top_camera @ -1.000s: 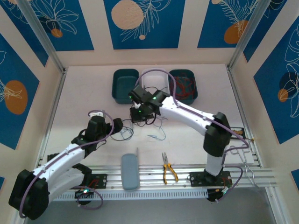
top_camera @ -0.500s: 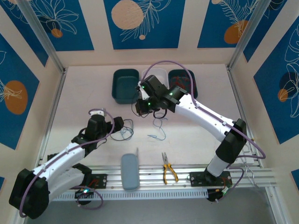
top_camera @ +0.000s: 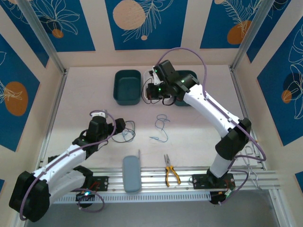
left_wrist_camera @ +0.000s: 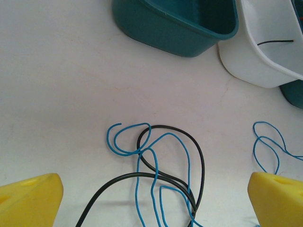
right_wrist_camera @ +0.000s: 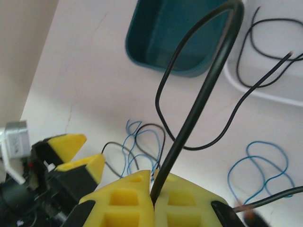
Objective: Untangle the cables
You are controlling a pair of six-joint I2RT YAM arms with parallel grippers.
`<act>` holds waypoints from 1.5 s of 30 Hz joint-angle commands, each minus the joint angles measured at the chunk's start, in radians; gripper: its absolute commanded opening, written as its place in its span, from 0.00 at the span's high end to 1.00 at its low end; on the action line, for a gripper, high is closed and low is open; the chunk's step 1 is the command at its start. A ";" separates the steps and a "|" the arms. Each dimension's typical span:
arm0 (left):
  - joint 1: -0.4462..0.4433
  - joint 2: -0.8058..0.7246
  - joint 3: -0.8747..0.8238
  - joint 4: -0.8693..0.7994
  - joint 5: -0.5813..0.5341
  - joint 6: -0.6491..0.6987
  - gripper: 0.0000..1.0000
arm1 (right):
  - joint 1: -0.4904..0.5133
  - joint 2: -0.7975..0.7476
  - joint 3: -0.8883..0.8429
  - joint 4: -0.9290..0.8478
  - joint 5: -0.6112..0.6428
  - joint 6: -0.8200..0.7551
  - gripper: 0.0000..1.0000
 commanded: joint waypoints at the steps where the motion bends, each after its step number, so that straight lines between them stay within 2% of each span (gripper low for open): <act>1: 0.009 -0.016 0.025 0.001 0.017 0.010 0.00 | -0.037 0.063 0.087 -0.085 0.039 -0.048 1.00; 9: 0.009 -0.032 0.016 -0.006 0.025 0.006 0.00 | -0.100 0.224 0.249 -0.161 0.047 -0.123 1.00; 17: 0.009 -0.045 0.007 -0.010 0.027 0.000 0.00 | -0.124 0.448 0.504 -0.292 0.066 -0.182 1.00; 23: 0.010 -0.049 0.004 -0.019 0.025 -0.001 0.00 | -0.149 0.596 0.658 -0.373 0.021 -0.201 1.00; 28: 0.010 -0.057 0.001 -0.021 0.019 -0.001 0.00 | -0.165 0.649 0.671 -0.371 0.031 -0.217 1.00; 37: 0.009 -0.053 0.001 -0.020 0.020 0.000 0.00 | -0.175 0.730 0.682 -0.321 -0.030 -0.252 1.00; 45: 0.010 -0.054 0.004 -0.027 0.017 0.000 0.00 | -0.177 0.833 0.772 -0.337 -0.066 -0.259 1.00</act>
